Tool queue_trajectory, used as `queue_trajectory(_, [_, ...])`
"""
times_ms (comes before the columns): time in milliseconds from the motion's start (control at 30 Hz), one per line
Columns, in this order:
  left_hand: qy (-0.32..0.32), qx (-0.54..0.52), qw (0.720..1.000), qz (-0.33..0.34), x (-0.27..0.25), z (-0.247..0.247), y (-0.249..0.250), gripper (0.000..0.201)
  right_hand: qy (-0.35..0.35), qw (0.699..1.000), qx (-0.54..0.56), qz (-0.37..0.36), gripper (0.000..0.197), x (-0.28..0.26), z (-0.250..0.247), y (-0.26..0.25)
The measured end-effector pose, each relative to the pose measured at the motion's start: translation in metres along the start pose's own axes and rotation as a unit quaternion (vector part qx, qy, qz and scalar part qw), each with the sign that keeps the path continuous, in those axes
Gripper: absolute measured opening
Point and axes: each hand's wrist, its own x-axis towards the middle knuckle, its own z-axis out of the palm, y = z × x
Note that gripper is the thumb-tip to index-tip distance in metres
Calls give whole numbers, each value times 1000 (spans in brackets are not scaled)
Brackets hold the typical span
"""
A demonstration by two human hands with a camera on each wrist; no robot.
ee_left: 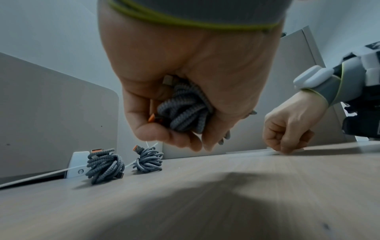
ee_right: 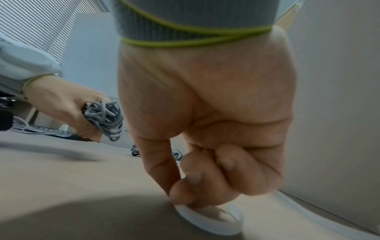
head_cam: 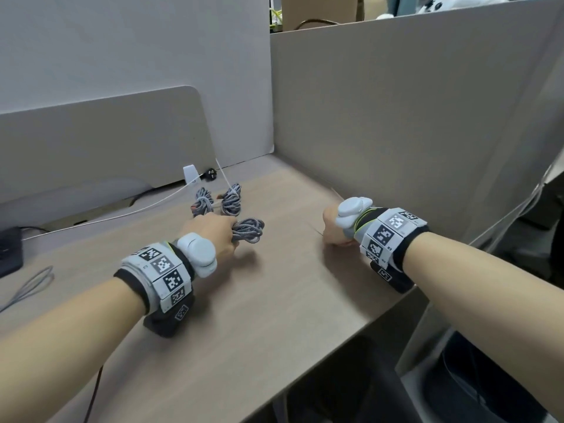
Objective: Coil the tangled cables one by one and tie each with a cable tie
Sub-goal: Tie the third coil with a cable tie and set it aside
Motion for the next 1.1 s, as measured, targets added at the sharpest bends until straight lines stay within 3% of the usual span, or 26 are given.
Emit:
queue_trajectory(33, [1,4,1000,5,-2,-1,0,12,154,977,-87,121,42,4,4,-7])
queue_trajectory(67, [2,9,1000,9,-4,-2,0,12,293,912,-206,200,41,5,11,-22])
queue_trajectory(100, [1,13,1000,10,-6,-3,0,13,353,845,-314,252,33,6,18,-35])
queue_trajectory(133, [-1,17,1000,9,-9,-4,-1,13,354,831,-338,264,20,9,27,-51])
queue_trajectory(167, [-2,20,1000,5,-11,-5,-1,15,360,838,-325,250,10,15,30,-58])
queue_trajectory(267, [-12,27,999,-19,-22,-8,-5,29,365,882,-218,205,16,33,36,-79])
queue_trajectory(333, [-13,35,999,-28,-29,-10,-10,48,357,905,-174,152,15,42,44,-94])
queue_trajectory(433, [-10,45,998,-52,-39,-11,-17,79,368,919,-108,91,10,59,49,-105])
queue_trajectory(500, [-1,47,997,-65,-47,-10,-27,90,368,924,-71,70,10,73,51,-110])
queue_trajectory(567, [-7,61,996,-66,-55,-12,-37,78,357,932,-35,39,6,84,57,-119])
queue_trajectory(633, [-31,86,994,-54,-63,-14,-45,42,337,941,12,-1,13,95,62,-125])
queue_trajectory(700, [-48,81,993,-65,-65,-15,-47,21,328,943,48,-33,17,100,66,-132])
queue_trajectory(833, [-71,-71,983,-151,-75,-7,-77,5,289,952,74,-74,9,121,80,-153])
queue_trajectory(933, [-64,-251,940,-223,-84,1,-100,10,258,958,76,-96,13,133,88,-158])
queue_trajectory(1100, [-60,-516,807,-280,-110,3,-126,3,203,968,69,-127,9,157,100,-158])
